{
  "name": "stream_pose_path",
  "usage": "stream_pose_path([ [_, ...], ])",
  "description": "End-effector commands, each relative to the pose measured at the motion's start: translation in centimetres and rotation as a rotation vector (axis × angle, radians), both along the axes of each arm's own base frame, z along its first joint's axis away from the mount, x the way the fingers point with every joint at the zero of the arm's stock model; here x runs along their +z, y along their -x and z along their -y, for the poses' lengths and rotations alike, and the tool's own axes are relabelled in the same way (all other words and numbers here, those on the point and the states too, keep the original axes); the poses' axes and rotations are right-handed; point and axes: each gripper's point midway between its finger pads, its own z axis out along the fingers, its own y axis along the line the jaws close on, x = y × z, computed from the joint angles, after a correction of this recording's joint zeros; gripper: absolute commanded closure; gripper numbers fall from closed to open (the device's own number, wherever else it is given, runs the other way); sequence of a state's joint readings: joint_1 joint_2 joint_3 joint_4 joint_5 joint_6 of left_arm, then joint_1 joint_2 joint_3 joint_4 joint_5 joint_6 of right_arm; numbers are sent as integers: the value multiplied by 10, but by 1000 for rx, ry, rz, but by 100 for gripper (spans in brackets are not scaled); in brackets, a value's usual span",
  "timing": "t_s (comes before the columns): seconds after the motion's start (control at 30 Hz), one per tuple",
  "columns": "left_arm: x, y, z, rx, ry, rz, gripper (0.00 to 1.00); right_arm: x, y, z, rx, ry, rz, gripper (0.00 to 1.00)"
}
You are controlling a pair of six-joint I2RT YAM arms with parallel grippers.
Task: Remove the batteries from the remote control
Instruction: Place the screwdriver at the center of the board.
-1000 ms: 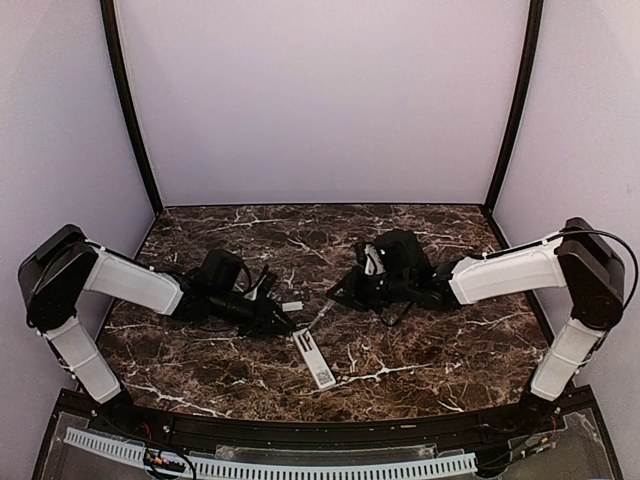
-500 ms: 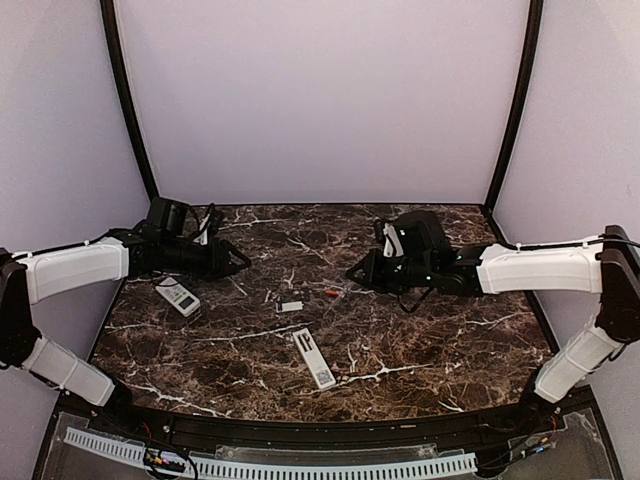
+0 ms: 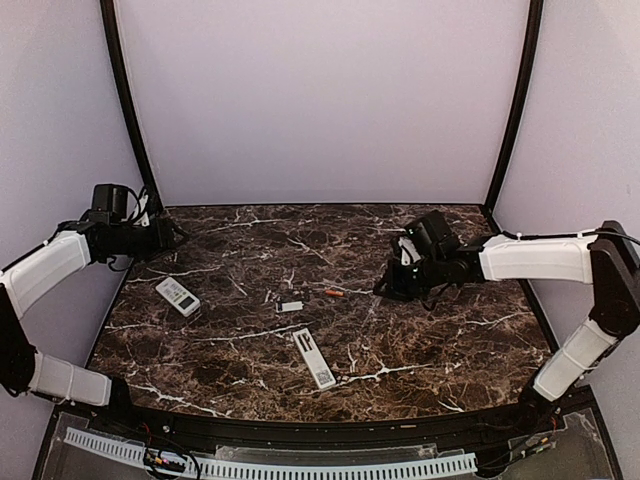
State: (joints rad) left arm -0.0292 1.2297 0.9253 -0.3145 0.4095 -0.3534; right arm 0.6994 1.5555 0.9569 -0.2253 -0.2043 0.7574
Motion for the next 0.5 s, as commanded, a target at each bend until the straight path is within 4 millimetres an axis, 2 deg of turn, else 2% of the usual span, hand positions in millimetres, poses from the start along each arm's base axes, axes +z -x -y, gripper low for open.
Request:
stream_pose_path([
  [0.0, -4, 8, -11, 25, -35, 8, 41, -11, 11, -2, 120, 50, -73, 100],
  [0.3, -9, 9, -9, 18, -21, -7, 41, -40, 11, -17, 185, 74, -182, 100],
  [0.47, -11, 8, -7, 12, -14, -10, 41, -47, 8, -20, 173, 70, -201, 84],
])
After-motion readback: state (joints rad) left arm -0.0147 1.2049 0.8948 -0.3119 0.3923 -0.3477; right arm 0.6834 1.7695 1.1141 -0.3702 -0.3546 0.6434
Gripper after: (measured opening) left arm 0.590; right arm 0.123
